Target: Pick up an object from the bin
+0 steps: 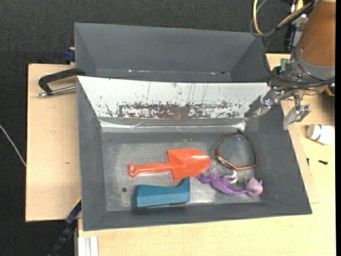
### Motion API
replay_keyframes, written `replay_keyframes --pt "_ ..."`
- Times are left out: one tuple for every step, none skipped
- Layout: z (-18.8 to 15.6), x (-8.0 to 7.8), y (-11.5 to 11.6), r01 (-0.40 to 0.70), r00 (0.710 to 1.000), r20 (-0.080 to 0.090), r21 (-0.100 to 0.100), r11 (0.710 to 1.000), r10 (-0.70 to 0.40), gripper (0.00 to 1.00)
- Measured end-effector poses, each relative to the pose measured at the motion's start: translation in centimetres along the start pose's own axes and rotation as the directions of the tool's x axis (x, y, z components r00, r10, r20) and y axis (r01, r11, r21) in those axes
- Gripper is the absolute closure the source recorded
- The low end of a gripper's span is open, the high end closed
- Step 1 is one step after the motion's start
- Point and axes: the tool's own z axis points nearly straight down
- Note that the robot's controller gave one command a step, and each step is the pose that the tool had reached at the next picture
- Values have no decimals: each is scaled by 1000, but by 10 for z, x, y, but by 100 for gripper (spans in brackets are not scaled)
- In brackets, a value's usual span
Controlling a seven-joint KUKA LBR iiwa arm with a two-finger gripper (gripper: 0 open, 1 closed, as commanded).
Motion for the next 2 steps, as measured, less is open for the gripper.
replay_keyframes --pt "42 -4 8 -6 1000 -1 2 1000 6 0" --pt "110 4 21 -22 1000 -1 -3 1000 22 0"
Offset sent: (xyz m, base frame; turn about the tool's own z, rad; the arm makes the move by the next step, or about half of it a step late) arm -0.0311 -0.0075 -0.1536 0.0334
